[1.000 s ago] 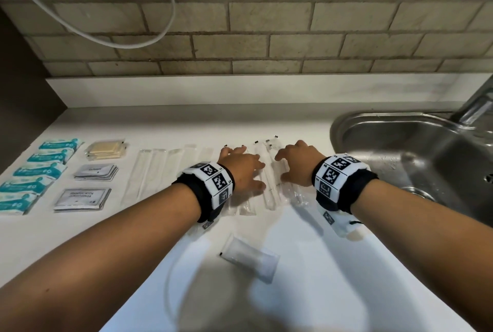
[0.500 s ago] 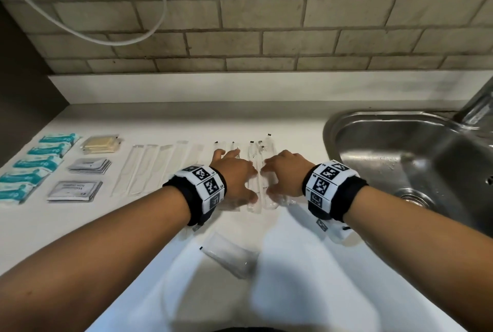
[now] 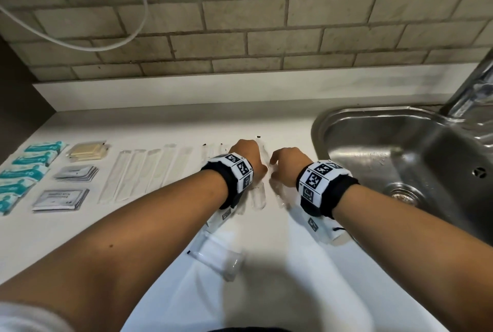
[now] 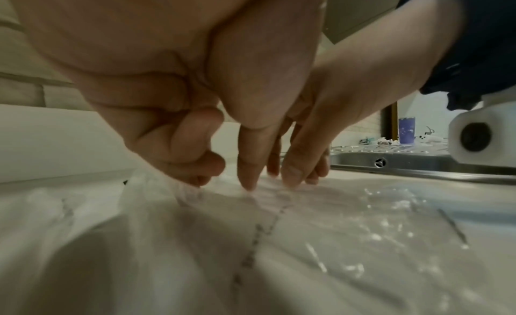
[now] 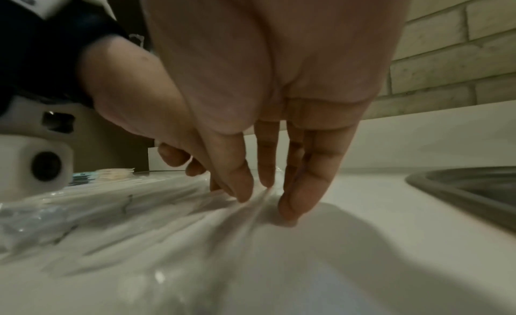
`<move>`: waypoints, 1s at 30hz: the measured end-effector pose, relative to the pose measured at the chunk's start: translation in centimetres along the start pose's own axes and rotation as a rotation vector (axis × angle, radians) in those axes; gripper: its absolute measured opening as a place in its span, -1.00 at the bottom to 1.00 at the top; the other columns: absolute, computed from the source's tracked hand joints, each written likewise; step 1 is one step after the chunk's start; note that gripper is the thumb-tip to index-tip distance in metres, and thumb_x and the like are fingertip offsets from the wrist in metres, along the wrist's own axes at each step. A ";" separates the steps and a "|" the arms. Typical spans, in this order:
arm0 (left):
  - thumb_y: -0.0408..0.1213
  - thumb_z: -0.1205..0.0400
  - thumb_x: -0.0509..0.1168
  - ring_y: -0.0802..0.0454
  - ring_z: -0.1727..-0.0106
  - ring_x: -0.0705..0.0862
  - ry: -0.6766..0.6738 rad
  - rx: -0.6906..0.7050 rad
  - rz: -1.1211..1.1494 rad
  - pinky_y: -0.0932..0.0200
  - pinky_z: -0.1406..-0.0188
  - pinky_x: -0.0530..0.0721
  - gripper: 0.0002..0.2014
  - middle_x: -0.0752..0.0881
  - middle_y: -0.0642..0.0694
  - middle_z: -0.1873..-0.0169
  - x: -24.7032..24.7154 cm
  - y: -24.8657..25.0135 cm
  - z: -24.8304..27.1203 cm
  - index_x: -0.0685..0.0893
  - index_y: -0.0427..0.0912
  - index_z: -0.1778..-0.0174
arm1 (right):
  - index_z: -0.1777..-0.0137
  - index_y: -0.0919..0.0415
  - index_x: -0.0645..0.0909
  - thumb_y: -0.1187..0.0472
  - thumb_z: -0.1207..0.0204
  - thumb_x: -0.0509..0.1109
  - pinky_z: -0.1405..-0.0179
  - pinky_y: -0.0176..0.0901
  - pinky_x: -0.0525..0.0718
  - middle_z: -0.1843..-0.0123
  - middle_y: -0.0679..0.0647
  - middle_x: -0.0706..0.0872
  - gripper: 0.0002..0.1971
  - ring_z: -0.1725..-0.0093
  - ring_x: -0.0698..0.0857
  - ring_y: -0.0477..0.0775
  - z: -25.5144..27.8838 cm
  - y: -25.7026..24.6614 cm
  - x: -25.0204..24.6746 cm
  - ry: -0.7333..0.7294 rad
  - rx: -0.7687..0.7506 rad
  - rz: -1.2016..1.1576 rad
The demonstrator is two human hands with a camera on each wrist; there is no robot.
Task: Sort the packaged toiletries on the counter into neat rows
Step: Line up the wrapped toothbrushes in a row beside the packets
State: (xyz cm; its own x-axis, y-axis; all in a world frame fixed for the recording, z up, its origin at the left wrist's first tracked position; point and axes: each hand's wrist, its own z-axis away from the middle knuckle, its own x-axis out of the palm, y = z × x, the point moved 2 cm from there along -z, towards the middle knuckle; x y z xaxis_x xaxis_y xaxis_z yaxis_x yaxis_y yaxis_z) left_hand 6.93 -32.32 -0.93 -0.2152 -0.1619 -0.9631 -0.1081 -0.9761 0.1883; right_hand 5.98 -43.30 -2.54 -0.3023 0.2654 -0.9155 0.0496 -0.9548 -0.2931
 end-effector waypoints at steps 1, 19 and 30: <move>-0.20 -0.55 0.40 -0.21 0.04 0.76 0.009 -0.006 0.001 0.14 0.20 0.65 -0.70 0.76 -0.20 0.10 -0.1 0.2 0.0 0.43 -0.10 0.41 | -0.25 0.20 0.65 0.25 -0.43 0.47 -0.10 -0.10 0.73 -0.17 0.15 0.75 -0.63 -0.12 0.74 0.17 0.1 0.1 -0.1 -0.005 0.027 0.000; -0.33 -0.48 0.40 -0.17 0.05 0.76 -0.058 -0.108 0.209 0.16 0.33 0.56 -0.93 0.79 -0.26 0.02 1.5 -0.8 -0.7 0.63 -0.18 0.27 | -0.24 0.30 0.63 0.19 -0.48 0.42 -0.06 -0.01 0.78 -0.04 0.19 0.79 -0.65 -0.02 0.79 0.18 1.7 1.1 -1.2 -0.028 0.108 -0.054; 0.26 -0.38 0.39 -0.09 -0.22 0.57 -0.163 0.211 -0.124 0.03 -0.07 0.54 -0.47 0.65 -0.02 -0.09 0.8 -0.6 1.7 0.68 0.05 -0.18 | -0.58 0.15 0.32 0.21 -0.43 0.46 -0.35 0.06 0.58 -0.49 0.14 0.49 -0.30 -0.42 0.54 0.21 1.9 1.3 -0.9 -0.109 -0.127 0.105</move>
State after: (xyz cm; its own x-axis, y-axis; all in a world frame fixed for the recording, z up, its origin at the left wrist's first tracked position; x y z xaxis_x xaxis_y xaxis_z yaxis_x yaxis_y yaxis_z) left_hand 5.14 -31.65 -1.49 -0.3392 -0.0008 -0.9407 -0.3393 -0.9326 0.1231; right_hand 4.51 -45.06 -1.62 -0.3901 0.1427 -0.9097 0.2037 -0.9501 -0.2364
